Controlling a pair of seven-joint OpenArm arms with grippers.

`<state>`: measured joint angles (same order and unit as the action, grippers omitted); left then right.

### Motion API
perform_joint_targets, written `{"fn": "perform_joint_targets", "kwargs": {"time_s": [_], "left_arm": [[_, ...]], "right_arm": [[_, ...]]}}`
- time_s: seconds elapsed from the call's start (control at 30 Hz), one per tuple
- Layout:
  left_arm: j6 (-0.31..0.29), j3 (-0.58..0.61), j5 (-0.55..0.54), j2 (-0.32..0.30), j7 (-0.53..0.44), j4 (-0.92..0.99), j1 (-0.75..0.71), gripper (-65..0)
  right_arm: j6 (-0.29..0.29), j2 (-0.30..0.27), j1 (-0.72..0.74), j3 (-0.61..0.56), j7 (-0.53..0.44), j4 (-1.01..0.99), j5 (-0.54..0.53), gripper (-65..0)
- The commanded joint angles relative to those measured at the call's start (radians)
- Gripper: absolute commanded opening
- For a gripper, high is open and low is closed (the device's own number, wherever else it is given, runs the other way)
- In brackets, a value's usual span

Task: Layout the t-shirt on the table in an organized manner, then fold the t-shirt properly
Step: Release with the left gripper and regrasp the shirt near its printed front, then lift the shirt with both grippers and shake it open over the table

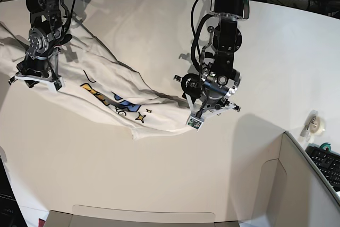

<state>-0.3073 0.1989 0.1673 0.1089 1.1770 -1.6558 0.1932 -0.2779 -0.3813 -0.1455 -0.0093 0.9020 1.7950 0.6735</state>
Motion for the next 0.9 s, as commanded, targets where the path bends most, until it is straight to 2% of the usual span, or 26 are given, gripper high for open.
{"fn": "perform_joint_targets", "kwargs": {"time_s": [0.0,0.23,0.37,0.43,0.5,0.57,0.6,0.73,0.87], "left_arm": [[0.001,-0.014,-0.002,0.008,-0.016,-0.016,0.012,-42.4],[0.001,-0.088,-0.105,0.001,-0.007,-0.014,0.007,-42.6],[0.0,-0.106,-0.143,0.001,0.06,-0.022,0.004,-42.9],[0.0,-0.078,-0.186,0.001,0.082,-0.036,-0.01,-46.7],[0.0,-0.022,-0.219,0.001,0.097,-0.031,-0.007,-55.5],[0.0,0.023,-0.226,0.007,0.102,-0.005,0.004,-63.4],[0.0,0.041,-0.226,0.008,0.103,0.009,0.024,-64.9],[0.0,0.063,-0.226,0.01,0.083,0.115,0.073,-63.7],[0.0,0.063,-0.226,0.01,0.036,0.159,0.099,-63.4]], "right_arm": [[0.013,-0.014,0.024,-0.007,-0.007,0.004,0.015,-50.2],[0.013,0.005,0.099,-0.07,-0.007,-0.225,0.016,-48.2],[0.013,0.0,0.082,-0.1,-0.007,-0.231,0.016,-48.2],[0.013,0.0,0.074,-0.1,-0.007,-0.225,0.016,-48.2],[0.013,0.005,0.073,-0.102,-0.004,-0.225,0.016,-48.3],[0.013,0.011,0.06,-0.123,-0.002,-0.225,0.016,-50.8],[0.013,0.018,0.051,-0.142,-0.001,-0.225,0.018,-53.5],[0.013,0.048,0.017,-0.235,0.076,-0.18,0.05,-65.0],[0.013,0.074,-0.016,-0.318,0.13,-0.11,0.094,-65.0]]}}
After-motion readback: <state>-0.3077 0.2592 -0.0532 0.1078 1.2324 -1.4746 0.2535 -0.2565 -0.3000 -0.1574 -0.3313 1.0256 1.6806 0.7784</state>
